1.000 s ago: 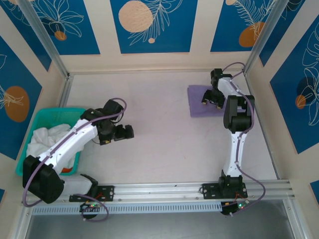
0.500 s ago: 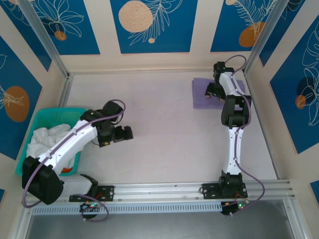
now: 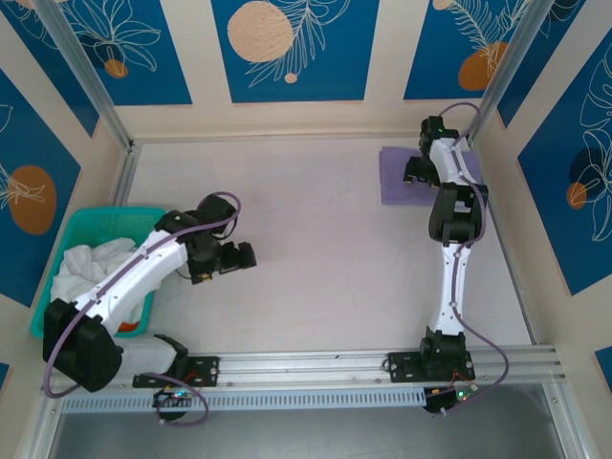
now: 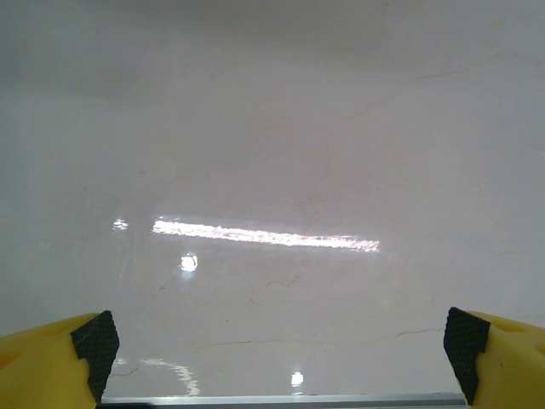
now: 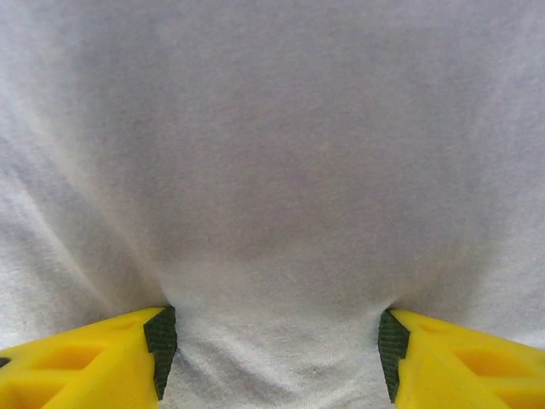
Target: Fold and stack the t-shirts
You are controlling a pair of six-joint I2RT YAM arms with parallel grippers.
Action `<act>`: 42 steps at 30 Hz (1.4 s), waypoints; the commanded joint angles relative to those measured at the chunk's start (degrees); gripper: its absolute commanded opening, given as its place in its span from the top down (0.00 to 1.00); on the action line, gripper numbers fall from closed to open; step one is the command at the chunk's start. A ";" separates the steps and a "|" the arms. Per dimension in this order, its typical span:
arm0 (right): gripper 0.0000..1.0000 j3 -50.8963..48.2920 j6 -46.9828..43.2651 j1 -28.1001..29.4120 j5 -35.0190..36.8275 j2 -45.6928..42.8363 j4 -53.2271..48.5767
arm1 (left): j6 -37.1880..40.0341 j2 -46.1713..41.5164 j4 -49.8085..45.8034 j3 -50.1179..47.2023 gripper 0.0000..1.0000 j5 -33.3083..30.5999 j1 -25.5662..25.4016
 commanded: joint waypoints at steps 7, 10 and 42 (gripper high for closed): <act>0.29 -2.76 -0.07 2.62 1.38 -12.24 1.93 | -0.38 0.55 1.15 9.01 0.00 -3.66 -3.08; 0.29 -6.56 2.15 3.26 1.95 -19.57 3.77 | 1.72 -0.53 3.05 12.28 0.00 -9.11 -3.75; 0.01 -110.26 1.87 14.61 5.05 -94.66 58.25 | 43.13 -8.04 65.19 -29.04 0.00 -16.16 18.40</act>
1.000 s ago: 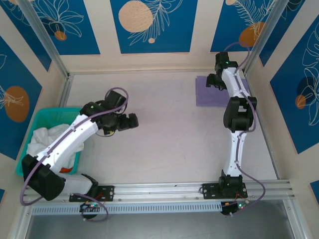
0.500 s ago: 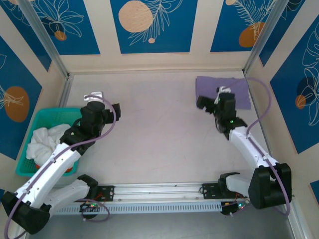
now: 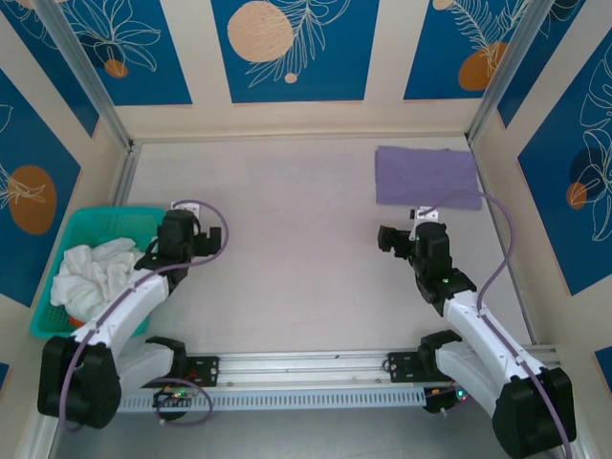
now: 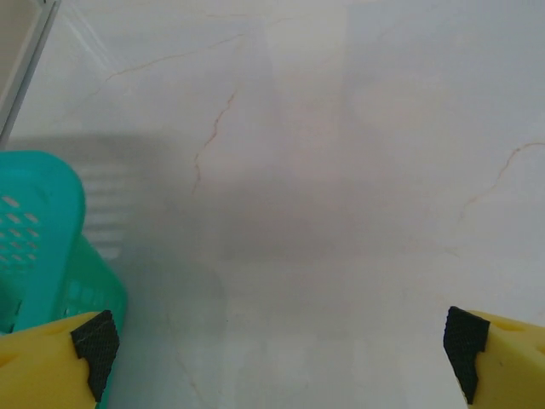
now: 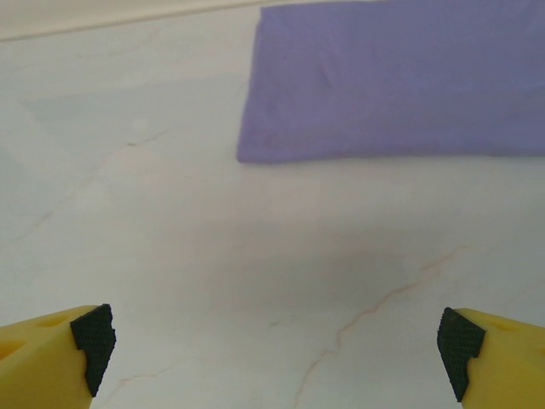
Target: Fold and stack the t-shirts
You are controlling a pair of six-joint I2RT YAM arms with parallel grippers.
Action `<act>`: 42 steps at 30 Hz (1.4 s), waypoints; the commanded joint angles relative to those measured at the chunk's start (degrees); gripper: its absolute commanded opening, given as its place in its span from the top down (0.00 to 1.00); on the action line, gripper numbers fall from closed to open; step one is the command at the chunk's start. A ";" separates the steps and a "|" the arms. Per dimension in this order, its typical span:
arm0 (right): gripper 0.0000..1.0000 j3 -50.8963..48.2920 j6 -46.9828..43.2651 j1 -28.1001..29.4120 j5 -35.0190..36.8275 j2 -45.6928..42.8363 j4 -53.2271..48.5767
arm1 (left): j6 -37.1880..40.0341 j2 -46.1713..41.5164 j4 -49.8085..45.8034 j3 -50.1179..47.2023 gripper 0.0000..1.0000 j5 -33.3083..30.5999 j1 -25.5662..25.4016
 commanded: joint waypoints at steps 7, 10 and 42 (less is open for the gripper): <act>0.01 -5.52 0.00 -2.39 2.51 6.32 11.38 | 11.71 9.94 13.48 -1.37 0.00 14.69 2.11; 0.01 -4.99 -0.90 -2.33 2.74 9.96 15.91 | 12.74 11.98 14.56 -2.12 0.00 16.54 3.41; 0.01 -11.81 -12.67 -3.88 -4.65 41.58 75.69 | 6.41 22.86 47.32 -9.31 0.00 14.34 7.67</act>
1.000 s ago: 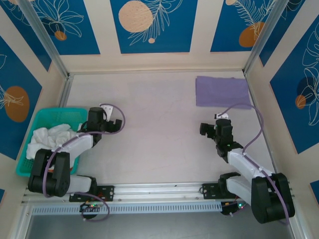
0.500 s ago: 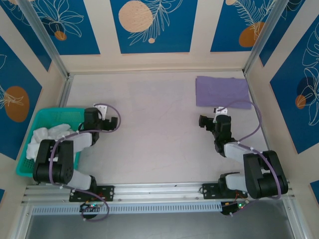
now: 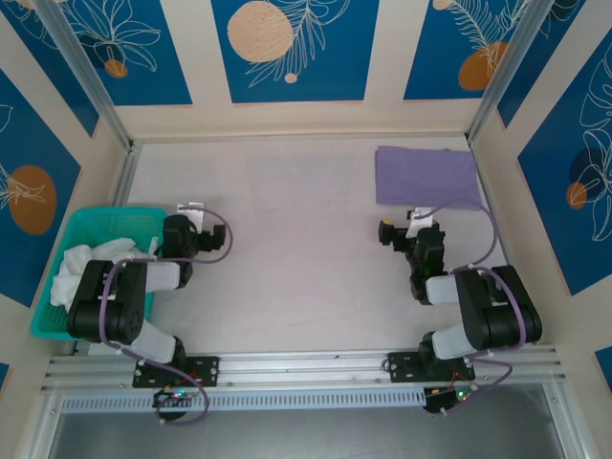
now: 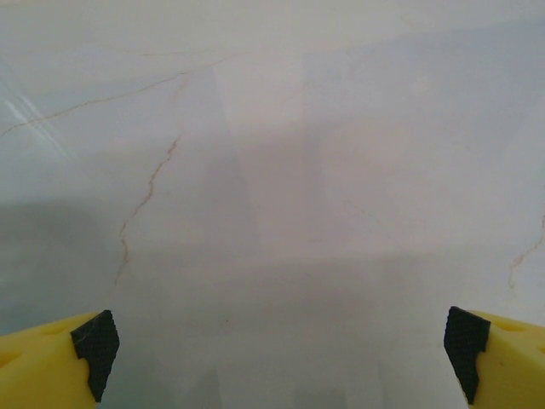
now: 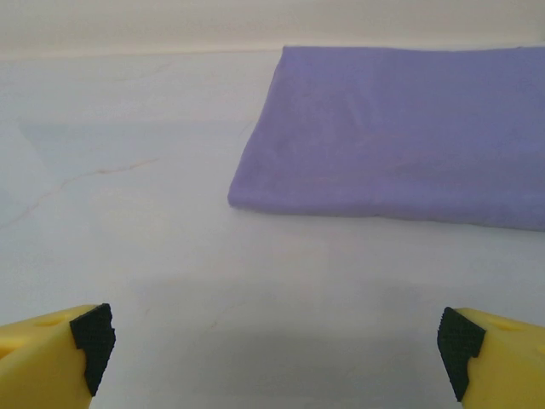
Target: Fold and stack the t-shirts
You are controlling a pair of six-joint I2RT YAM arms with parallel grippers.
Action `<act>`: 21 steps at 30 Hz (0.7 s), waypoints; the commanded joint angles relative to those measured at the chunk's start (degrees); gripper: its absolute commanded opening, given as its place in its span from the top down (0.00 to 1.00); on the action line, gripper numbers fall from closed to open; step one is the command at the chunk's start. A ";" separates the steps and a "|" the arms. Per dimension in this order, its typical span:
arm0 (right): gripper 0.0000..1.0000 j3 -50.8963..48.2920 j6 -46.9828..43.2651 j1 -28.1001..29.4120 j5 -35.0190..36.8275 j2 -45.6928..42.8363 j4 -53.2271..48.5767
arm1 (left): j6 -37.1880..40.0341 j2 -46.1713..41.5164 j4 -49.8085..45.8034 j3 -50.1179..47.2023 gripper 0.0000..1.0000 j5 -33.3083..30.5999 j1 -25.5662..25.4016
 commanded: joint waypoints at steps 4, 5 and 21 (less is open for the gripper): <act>0.00 10.38 1.73 -3.18 0.61 -0.71 -13.14 | -0.81 1.16 3.97 0.58 0.00 2.63 1.28; 0.01 10.71 3.48 -6.76 -6.55 -1.43 -15.62 | -0.85 1.24 4.03 0.56 0.00 2.68 1.38; 0.01 10.18 2.69 -5.36 -3.93 -1.21 -13.89 | -0.50 0.59 6.17 -0.85 0.00 2.50 1.11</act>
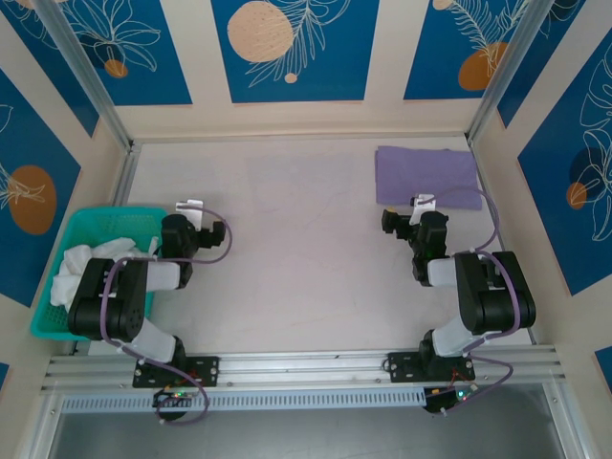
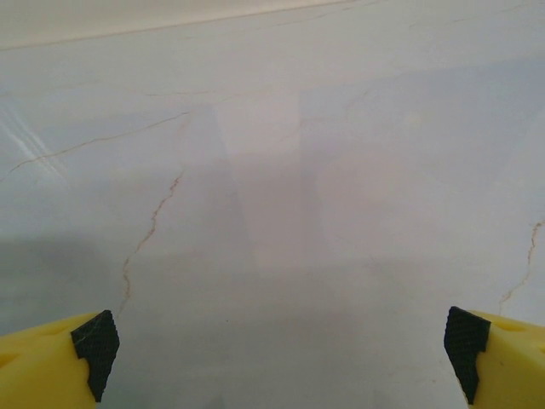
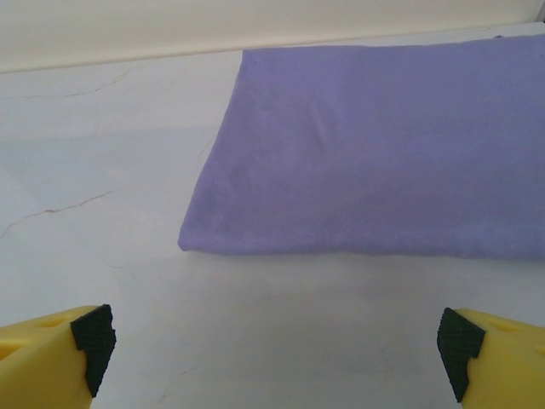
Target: Fold and stack the t-shirts
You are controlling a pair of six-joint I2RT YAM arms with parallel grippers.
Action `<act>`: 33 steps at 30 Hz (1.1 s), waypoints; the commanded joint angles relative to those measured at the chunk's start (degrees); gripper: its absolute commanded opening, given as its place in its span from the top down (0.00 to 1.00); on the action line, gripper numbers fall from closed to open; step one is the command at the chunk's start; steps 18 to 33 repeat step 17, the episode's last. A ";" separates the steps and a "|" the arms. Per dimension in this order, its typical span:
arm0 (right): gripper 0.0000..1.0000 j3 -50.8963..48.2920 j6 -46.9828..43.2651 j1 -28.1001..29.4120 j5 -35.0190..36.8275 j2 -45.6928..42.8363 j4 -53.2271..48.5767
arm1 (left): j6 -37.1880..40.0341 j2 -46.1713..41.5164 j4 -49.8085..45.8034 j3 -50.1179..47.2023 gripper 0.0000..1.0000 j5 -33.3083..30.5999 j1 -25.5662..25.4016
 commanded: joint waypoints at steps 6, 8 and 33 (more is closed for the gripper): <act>0.01 -0.18 0.61 -0.05 -0.64 -0.64 0.48 | -0.33 -0.16 2.05 -0.59 0.00 1.39 0.41; 0.01 -0.13 0.60 -0.07 -0.64 -0.69 0.46 | -0.32 -0.07 1.86 -0.52 0.00 1.38 0.41; 0.01 -0.18 0.60 -0.03 -0.64 -0.64 0.46 | -0.20 -0.07 2.21 -0.67 0.00 1.56 0.41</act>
